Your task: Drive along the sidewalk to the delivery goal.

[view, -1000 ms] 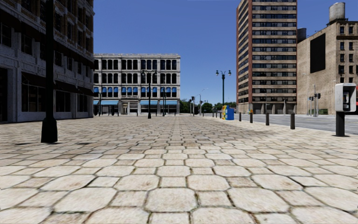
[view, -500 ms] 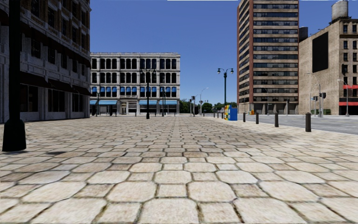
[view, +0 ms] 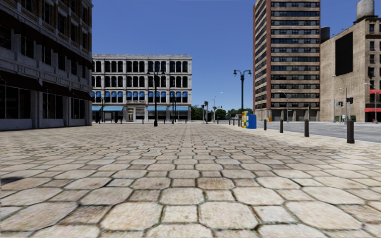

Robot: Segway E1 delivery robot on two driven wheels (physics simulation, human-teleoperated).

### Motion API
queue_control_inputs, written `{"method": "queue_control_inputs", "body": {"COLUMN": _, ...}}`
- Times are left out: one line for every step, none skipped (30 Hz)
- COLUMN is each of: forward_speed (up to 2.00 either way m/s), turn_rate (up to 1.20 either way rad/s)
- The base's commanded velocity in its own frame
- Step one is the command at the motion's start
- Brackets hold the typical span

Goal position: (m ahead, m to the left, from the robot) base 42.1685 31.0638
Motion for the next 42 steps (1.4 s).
{"method": "queue_control_inputs", "body": {"forward_speed": 2.0, "turn_rate": 0.0}}
{"method": "queue_control_inputs", "body": {"forward_speed": 2.0, "turn_rate": 0.0}}
{"method": "queue_control_inputs", "body": {"forward_speed": 2.0, "turn_rate": 0.0}}
{"method": "queue_control_inputs", "body": {"forward_speed": 2.0, "turn_rate": 0.0}}
{"method": "queue_control_inputs", "body": {"forward_speed": 2.0, "turn_rate": 0.0}}
{"method": "queue_control_inputs", "body": {"forward_speed": 2.0, "turn_rate": 0.0}}
{"method": "queue_control_inputs", "body": {"forward_speed": 2.0, "turn_rate": 0.0}}
{"method": "queue_control_inputs", "body": {"forward_speed": 2.0, "turn_rate": 0.0}}
{"method": "queue_control_inputs", "body": {"forward_speed": 2.0, "turn_rate": 0.0}}
{"method": "queue_control_inputs", "body": {"forward_speed": 2.0, "turn_rate": 0.0}}
{"method": "queue_control_inputs", "body": {"forward_speed": 2.0, "turn_rate": 0.0}}
{"method": "queue_control_inputs", "body": {"forward_speed": 2.0, "turn_rate": 0.0}}
{"method": "queue_control_inputs", "body": {"forward_speed": 2.0, "turn_rate": 0.0}}
{"method": "queue_control_inputs", "body": {"forward_speed": 2.0, "turn_rate": 0.0}}
{"method": "queue_control_inputs", "body": {"forward_speed": 2.0, "turn_rate": 0.0}}
{"method": "queue_control_inputs", "body": {"forward_speed": 2.0, "turn_rate": 0.0}}
{"method": "queue_control_inputs", "body": {"forward_speed": 2.0, "turn_rate": 0.0}}
{"method": "queue_control_inputs", "body": {"forward_speed": 2.0, "turn_rate": 0.0}}
{"method": "queue_control_inputs", "body": {"forward_speed": 2.0, "turn_rate": 0.0}}
{"method": "queue_control_inputs", "body": {"forward_speed": 2.0, "turn_rate": 0.0}}
{"method": "queue_control_inputs", "body": {"forward_speed": 2.0, "turn_rate": 0.0}}
{"method": "queue_control_inputs", "body": {"forward_speed": 2.0, "turn_rate": 0.0}}
{"method": "queue_control_inputs", "body": {"forward_speed": 2.0, "turn_rate": 0.0}}
{"method": "queue_control_inputs", "body": {"forward_speed": 2.0, "turn_rate": 0.0}}
{"method": "queue_control_inputs", "body": {"forward_speed": 2.0, "turn_rate": 0.0}}
{"method": "queue_control_inputs", "body": {"forward_speed": 2.0, "turn_rate": 0.0}}
{"method": "queue_control_inputs", "body": {"forward_speed": 2.0, "turn_rate": 0.0}}
{"method": "queue_control_inputs", "body": {"forward_speed": 2.0, "turn_rate": 0.0}}
{"method": "queue_control_inputs", "body": {"forward_speed": 2.0, "turn_rate": 0.0}}
{"method": "queue_control_inputs", "body": {"forward_speed": 2.0, "turn_rate": 0.0}}
{"method": "queue_control_inputs", "body": {"forward_speed": 2.0, "turn_rate": 0.0}}
{"method": "queue_control_inputs", "body": {"forward_speed": 2.0, "turn_rate": 0.0}}
{"method": "queue_control_inputs", "body": {"forward_speed": 2.0, "turn_rate": 0.0}}
{"method": "queue_control_inputs", "body": {"forward_speed": 2.0, "turn_rate": 0.0}}
{"method": "queue_control_inputs", "body": {"forward_speed": 2.0, "turn_rate": 0.0}}
{"method": "queue_control_inputs", "body": {"forward_speed": 2.0, "turn_rate": 0.0}}
{"method": "queue_control_inputs", "body": {"forward_speed": 2.0, "turn_rate": 0.0}}
{"method": "queue_control_inputs", "body": {"forward_speed": 2.0, "turn_rate": 0.0}}
{"method": "queue_control_inputs", "body": {"forward_speed": 2.0, "turn_rate": 0.0}}
{"method": "queue_control_inputs", "body": {"forward_speed": 2.0, "turn_rate": 0.0}}
{"method": "queue_control_inputs", "body": {"forward_speed": 2.0, "turn_rate": 0.0}}
{"method": "queue_control_inputs", "body": {"forward_speed": 2.0, "turn_rate": 0.0}}
